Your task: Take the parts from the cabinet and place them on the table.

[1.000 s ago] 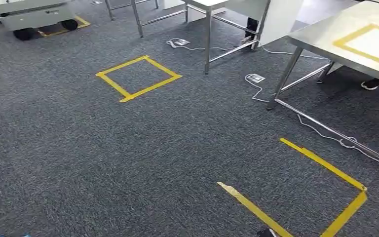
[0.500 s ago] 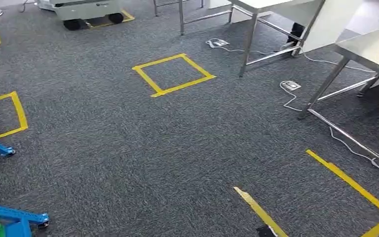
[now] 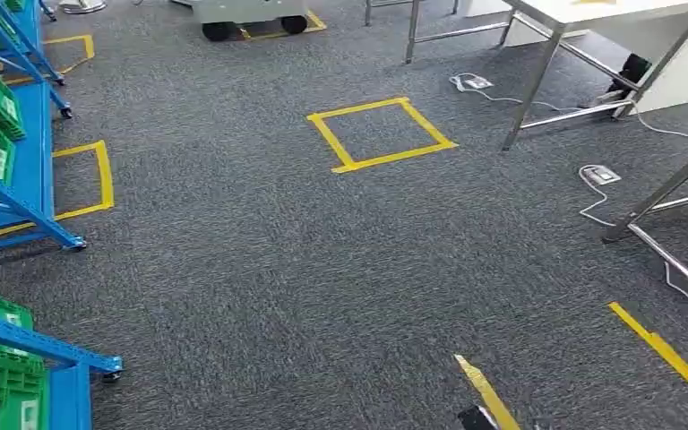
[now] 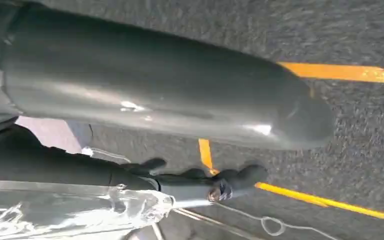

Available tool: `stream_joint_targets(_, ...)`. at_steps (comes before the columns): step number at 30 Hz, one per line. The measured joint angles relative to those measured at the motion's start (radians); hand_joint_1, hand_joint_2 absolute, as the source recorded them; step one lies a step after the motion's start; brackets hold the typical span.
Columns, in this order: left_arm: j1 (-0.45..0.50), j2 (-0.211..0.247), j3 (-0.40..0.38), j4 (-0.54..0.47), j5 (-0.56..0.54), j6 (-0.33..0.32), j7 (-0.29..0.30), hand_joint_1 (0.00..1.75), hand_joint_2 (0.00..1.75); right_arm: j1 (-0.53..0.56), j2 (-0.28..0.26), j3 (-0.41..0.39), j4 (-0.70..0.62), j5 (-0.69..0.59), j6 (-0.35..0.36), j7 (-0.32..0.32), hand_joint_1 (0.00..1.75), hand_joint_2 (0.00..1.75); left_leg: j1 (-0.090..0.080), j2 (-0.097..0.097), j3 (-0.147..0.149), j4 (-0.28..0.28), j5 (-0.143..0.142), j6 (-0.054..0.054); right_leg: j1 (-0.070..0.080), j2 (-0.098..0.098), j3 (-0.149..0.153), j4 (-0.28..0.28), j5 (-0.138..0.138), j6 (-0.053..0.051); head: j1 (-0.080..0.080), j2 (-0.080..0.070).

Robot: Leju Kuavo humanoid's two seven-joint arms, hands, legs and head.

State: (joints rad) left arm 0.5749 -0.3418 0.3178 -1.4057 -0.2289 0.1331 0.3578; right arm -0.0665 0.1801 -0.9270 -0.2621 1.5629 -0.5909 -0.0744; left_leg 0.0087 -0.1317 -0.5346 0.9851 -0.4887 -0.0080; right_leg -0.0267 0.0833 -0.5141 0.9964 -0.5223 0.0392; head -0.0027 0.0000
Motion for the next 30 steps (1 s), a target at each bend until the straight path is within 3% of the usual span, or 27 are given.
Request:
stream_joint_targets(1, 0.000, 0.000, 0.001, 0.003, -0.012, -0.010, -0.006, 0.00, 0.00, -0.001, 0.000, 0.001, 0.000, -0.001, 0.003, 0.000, 0.00, 0.00, 0.000, -0.012, -0.001, 0.001, -0.001, -0.004, -0.002, -0.012, 0.001, -0.003, 0.002, -0.006, -0.002, 0.000)
stream_joint_targets(2, 0.000, 0.000, 0.005, 0.005, -0.025, -0.019, -0.014, 0.00, 0.00, -0.002, -0.001, 0.002, 0.000, 0.000, 0.007, 0.000, 0.00, 0.00, 0.000, 0.018, -0.003, 0.016, -0.012, -0.009, -0.006, -0.030, 0.006, -0.009, 0.005, -0.014, 0.000, 0.000)
stream_joint_targets(3, -0.001, 0.000, 0.008, 0.008, -0.039, -0.029, -0.023, 0.00, 0.00, -0.003, -0.002, 0.003, 0.000, 0.000, 0.011, 0.000, 0.00, 0.00, -0.004, 0.076, -0.020, 0.051, -0.036, -0.014, -0.004, -0.040, 0.009, -0.010, 0.002, -0.022, -0.008, 0.000)
stream_joint_targets(4, -0.007, 0.000, 0.010, 0.009, -0.050, -0.035, -0.031, 0.00, 0.00, -0.002, -0.002, 0.005, 0.000, -0.001, 0.018, 0.000, 0.00, 0.00, -0.003, 0.106, -0.054, 0.119, -0.076, -0.018, -0.001, -0.057, 0.010, -0.010, 0.000, -0.027, -0.017, 0.000)
stream_joint_targets(6, -0.015, 0.001, 0.012, 0.015, -0.069, -0.048, -0.043, 0.00, 0.00, 0.001, -0.002, 0.008, 0.000, -0.002, 0.033, 0.000, 0.00, 0.00, -0.001, 0.121, -0.140, 0.285, -0.147, -0.022, 0.005, -0.094, 0.011, -0.009, -0.004, -0.032, -0.015, 0.000)
stream_joint_targets(7, -0.015, 0.001, 0.012, 0.019, -0.078, -0.055, -0.050, 0.00, 0.00, 0.000, -0.002, 0.008, 0.000, -0.003, 0.040, 0.000, 0.00, 0.00, 0.000, 0.121, -0.163, 0.326, -0.152, -0.023, 0.007, -0.109, 0.011, -0.009, -0.006, -0.033, -0.015, 0.000)
stream_joint_targets(8, -0.015, 0.001, 0.014, 0.023, -0.088, -0.061, -0.055, 0.00, 0.00, -0.001, -0.002, 0.009, 0.000, -0.003, 0.045, 0.000, 0.00, 0.00, 0.000, 0.121, -0.160, 0.319, -0.132, -0.022, 0.008, -0.122, 0.014, -0.009, -0.008, -0.033, -0.014, 0.000)
stream_joint_targets(9, -0.015, 0.001, 0.017, 0.027, -0.101, -0.070, -0.059, 0.00, 0.00, -0.003, -0.002, 0.010, 0.000, -0.003, 0.053, -0.002, 0.00, 0.00, -0.001, 0.123, -0.137, 0.270, -0.091, -0.019, 0.009, -0.134, 0.017, -0.009, -0.011, -0.032, -0.016, 0.000)
stream_joint_targets(10, -0.015, 0.001, 0.019, 0.029, -0.115, -0.079, -0.065, 0.00, 0.00, -0.005, -0.002, 0.011, 0.000, -0.004, 0.063, -0.003, 0.00, 0.00, -0.001, 0.128, -0.094, 0.186, -0.041, -0.014, 0.010, -0.145, 0.023, -0.009, -0.014, -0.031, -0.015, 0.000)
stream_joint_targets(11, -0.015, 0.001, 0.021, 0.030, -0.130, -0.090, -0.069, 0.00, 0.00, -0.007, -0.002, 0.012, 0.001, -0.004, 0.071, -0.003, 0.00, 0.00, -0.004, 0.148, -0.044, 0.090, 0.005, -0.006, 0.012, -0.156, 0.031, -0.009, -0.019, -0.029, -0.015, 0.000)
stream_joint_targets(12, -0.017, 0.001, 0.024, 0.031, -0.142, -0.099, -0.072, 0.00, 0.00, -0.008, -0.002, 0.014, 0.002, -0.004, 0.077, -0.003, 0.00, 0.00, -0.013, 0.196, -0.014, 0.034, 0.006, 0.004, 0.013, -0.163, 0.023, -0.009, -0.023, -0.024, -0.015, 0.000)
stream_joint_targets(13, -0.020, 0.001, 0.025, 0.032, -0.155, -0.110, -0.074, 0.00, 0.00, -0.008, -0.002, 0.016, 0.002, -0.004, 0.081, -0.003, 0.00, 0.00, -0.020, 0.204, -0.009, 0.016, -0.004, 0.011, 0.020, -0.173, 0.027, -0.006, -0.031, -0.015, -0.016, 0.000)
stream_joint_targets(16, -0.017, 0.000, 0.035, 0.034, -0.184, -0.131, -0.082, 0.00, 0.00, -0.014, -0.002, 0.022, 0.004, -0.003, 0.094, -0.003, 0.00, 0.00, -0.022, 0.176, -0.016, 0.019, -0.004, 0.020, 0.018, -0.204, 0.048, -0.014, -0.033, -0.004, -0.011, 0.000)
stream_joint_targets(17, -0.016, 0.000, 0.037, 0.034, -0.190, -0.133, -0.084, 0.00, 0.00, -0.017, -0.002, 0.026, 0.004, -0.003, 0.094, -0.003, 0.00, 0.00, -0.014, 0.164, -0.008, 0.005, 0.005, 0.029, 0.018, -0.205, 0.046, -0.011, -0.041, 0.002, -0.013, 0.000)
stream_joint_targets(18, -0.015, -0.001, 0.039, 0.035, -0.190, -0.136, -0.086, 0.00, 0.00, -0.020, -0.003, 0.027, 0.005, -0.003, 0.095, -0.003, 0.00, 0.00, -0.011, 0.158, -0.007, 0.002, 0.007, 0.032, 0.015, -0.154, 0.034, 0.013, -0.061, 0.006, -0.005, 0.000)
stream_joint_targets(19, -0.018, -0.001, 0.041, 0.035, -0.193, -0.137, -0.087, 0.00, 0.00, -0.021, -0.003, 0.027, 0.006, -0.003, 0.096, -0.003, 0.00, 0.00, -0.010, 0.149, -0.008, 0.002, 0.008, 0.035, 0.014, -0.119, 0.007, 0.072, -0.096, 0.008, -0.002, 0.000)
stream_joint_targets(20, -0.021, -0.001, 0.042, 0.035, -0.197, -0.141, -0.087, 0.00, 0.00, -0.018, -0.003, 0.027, 0.006, -0.003, 0.100, -0.003, 0.00, 0.00, -0.009, 0.138, -0.008, 0.002, 0.007, 0.037, 0.012, -0.100, -0.035, 0.159, -0.135, 0.010, 0.000, 0.000)
stream_joint_targets(22, -0.022, 0.000, 0.042, 0.037, -0.183, -0.135, -0.086, 0.00, 0.00, -0.013, -0.004, 0.032, 0.007, 0.000, 0.106, 0.002, 0.00, 0.00, -0.009, 0.112, -0.008, 0.003, 0.005, 0.039, 0.012, -0.088, -0.117, 0.306, -0.181, 0.013, 0.001, 0.000)
stream_joint_targets(23, -0.022, 0.000, 0.042, 0.040, -0.154, -0.119, -0.077, 0.00, 0.00, -0.011, -0.004, 0.040, 0.008, 0.002, 0.107, 0.009, 0.00, 0.00, -0.009, 0.101, -0.006, 0.003, 0.005, 0.038, 0.012, -0.087, -0.131, 0.315, -0.165, 0.014, 0.000, 0.000)
stream_joint_targets(24, -0.023, 0.000, 0.043, 0.042, -0.094, -0.080, -0.055, 0.00, 0.00, -0.010, -0.005, 0.057, 0.009, 0.003, 0.108, 0.021, 0.00, 0.00, -0.008, 0.087, -0.003, 0.004, 0.003, 0.037, 0.011, -0.087, -0.122, 0.276, -0.123, 0.014, 0.000, 0.000)
stream_joint_targets(25, -0.026, 0.000, 0.044, 0.045, -0.013, -0.025, -0.030, 0.00, 0.00, -0.010, -0.005, 0.077, 0.009, 0.005, 0.108, 0.032, 0.00, 0.00, -0.007, 0.074, 0.002, 0.004, 0.000, 0.034, 0.009, -0.084, -0.093, 0.201, -0.069, 0.014, 0.001, 0.000)
stream_joint_targets(26, -0.031, -0.001, 0.044, 0.050, 0.074, 0.037, -0.002, 0.00, 0.00, -0.009, -0.005, 0.103, 0.009, 0.005, 0.107, 0.040, 0.00, 0.00, -0.005, 0.062, 0.008, 0.005, -0.003, 0.029, 0.006, -0.072, -0.054, 0.109, -0.015, 0.016, 0.000, 0.000)
stream_joint_targets(27, -0.039, -0.001, 0.045, 0.058, 0.163, 0.102, 0.027, 0.00, 0.00, -0.007, -0.005, 0.140, 0.010, 0.006, 0.107, 0.050, 0.00, 0.00, -0.003, 0.052, 0.010, 0.006, -0.006, 0.023, -0.002, -0.031, -0.022, 0.033, 0.009, 0.017, 0.002, 0.000)
stream_joint_targets(28, -0.047, -0.001, 0.048, 0.064, 0.218, 0.147, 0.045, 0.00, 0.00, -0.006, -0.005, 0.167, 0.014, 0.006, 0.107, 0.058, 0.00, 0.00, -0.011, 0.043, 0.007, 0.012, -0.009, 0.017, -0.002, 0.000, -0.015, 0.020, -0.003, 0.019, 0.003, 0.000)
stream_joint_targets(29, -0.059, 0.000, 0.048, 0.072, 0.279, 0.201, 0.063, 0.00, 0.00, -0.002, -0.006, 0.200, 0.016, 0.006, 0.106, 0.070, 0.00, 0.00, -0.009, 0.032, -0.001, 0.018, -0.007, 0.013, -0.002, -0.009, -0.009, 0.009, -0.010, 0.007, 0.001, 0.000)
stream_joint_targets(30, -0.067, 0.000, 0.048, 0.084, 0.341, 0.260, 0.077, 0.00, 0.00, 0.000, -0.009, 0.244, 0.016, 0.006, 0.106, 0.083, 0.00, 0.00, -0.006, 0.023, -0.006, 0.015, -0.003, 0.009, 0.000, -0.018, -0.005, 0.010, -0.010, 0.004, 0.002, 0.000)
